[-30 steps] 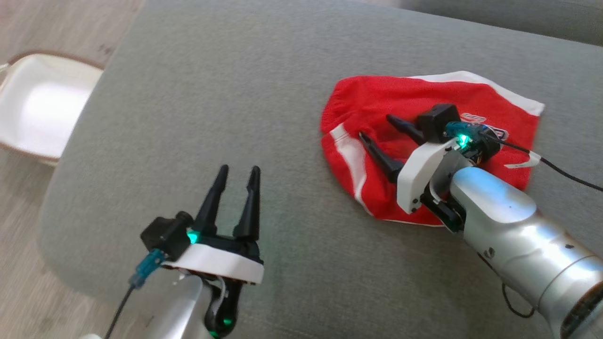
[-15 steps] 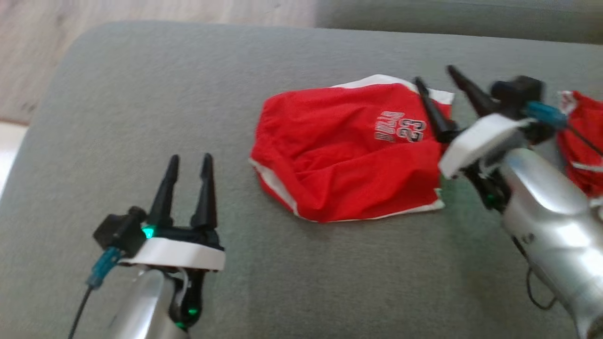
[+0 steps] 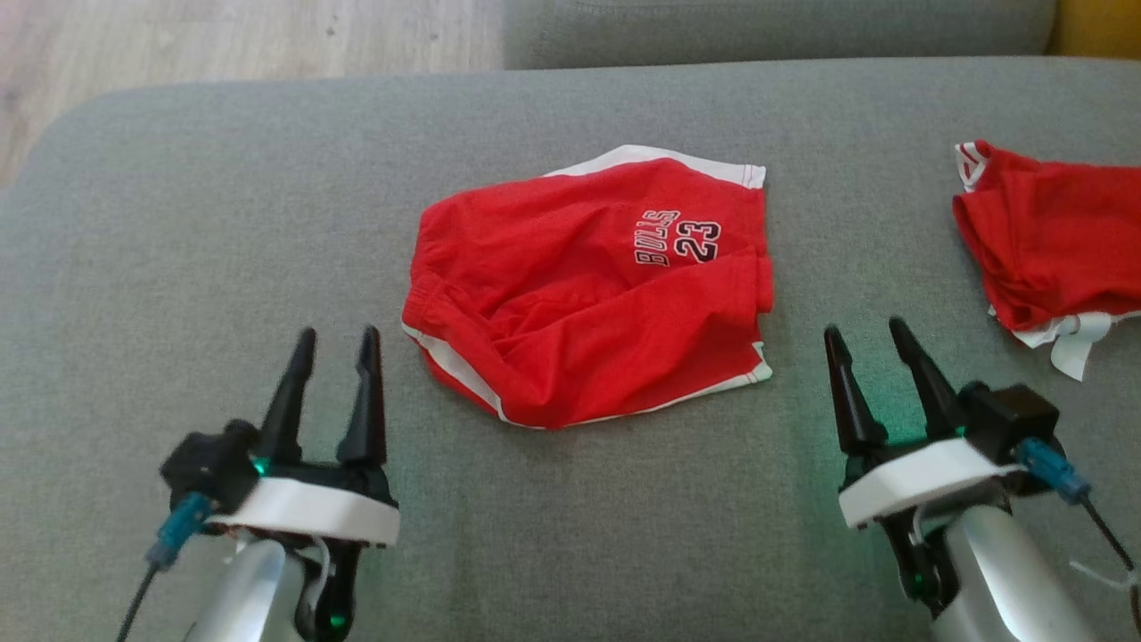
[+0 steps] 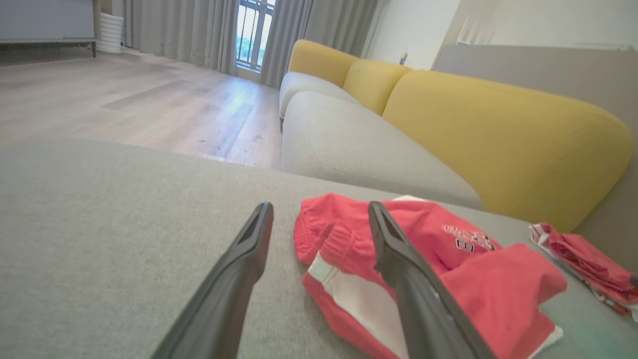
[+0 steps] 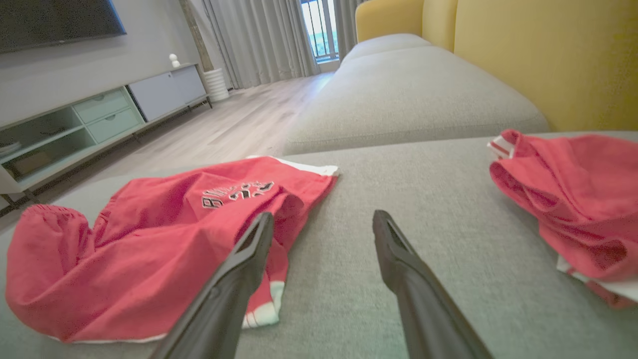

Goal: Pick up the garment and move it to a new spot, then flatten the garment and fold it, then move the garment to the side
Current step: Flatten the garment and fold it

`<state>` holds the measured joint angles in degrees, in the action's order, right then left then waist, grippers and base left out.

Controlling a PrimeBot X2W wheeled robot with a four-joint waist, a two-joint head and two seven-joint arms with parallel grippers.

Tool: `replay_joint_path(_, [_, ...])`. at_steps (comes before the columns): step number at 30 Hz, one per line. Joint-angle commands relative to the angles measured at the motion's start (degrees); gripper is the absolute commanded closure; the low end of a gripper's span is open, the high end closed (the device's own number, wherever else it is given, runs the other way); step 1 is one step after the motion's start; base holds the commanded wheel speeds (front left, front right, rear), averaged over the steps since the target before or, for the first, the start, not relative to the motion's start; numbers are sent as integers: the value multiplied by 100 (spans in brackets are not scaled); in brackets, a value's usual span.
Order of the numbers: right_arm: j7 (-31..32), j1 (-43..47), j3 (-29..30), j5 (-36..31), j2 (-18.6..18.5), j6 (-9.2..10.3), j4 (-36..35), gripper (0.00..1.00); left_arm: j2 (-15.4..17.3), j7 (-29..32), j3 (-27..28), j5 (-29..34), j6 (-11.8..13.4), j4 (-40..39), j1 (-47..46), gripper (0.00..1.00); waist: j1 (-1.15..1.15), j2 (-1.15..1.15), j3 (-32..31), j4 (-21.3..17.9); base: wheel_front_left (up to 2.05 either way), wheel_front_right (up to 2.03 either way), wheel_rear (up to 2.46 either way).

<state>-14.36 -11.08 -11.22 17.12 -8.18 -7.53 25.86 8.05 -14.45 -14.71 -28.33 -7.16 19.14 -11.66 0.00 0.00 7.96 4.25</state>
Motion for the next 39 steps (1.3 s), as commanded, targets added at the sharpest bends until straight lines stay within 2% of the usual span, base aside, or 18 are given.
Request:
replay_joint_path(1, [-13,-201,0,-147,70,4,-345,0,208,-55,11,-67,-33,-56,-247,0,0,0,67,-43,0,0,0])
replay_joint_path(14, [377,-105,360,-568,386,4,-993,0,1046,132,-1637,-365,-33,1131,-1379,0,0,0,460,-148,0,0,0])
replay_joint_path(24, [389,-132,455,-738,453,4,-1031,0,1430,107,-2483,-865,-33,1521,-1960,0,0,0,627,-210,0,0,0])
replay_joint_path(29, [418,-159,461,-768,474,4,-1038,0,1502,80,-2690,-980,-33,1816,-2211,0,0,0,684,-213,0,0,0])
replay_joint_path(39, [493,-192,509,-844,495,4,-1034,0,1613,-4,-3203,-1341,-33,1890,-2506,0,0,0,761,-206,0,0,0])
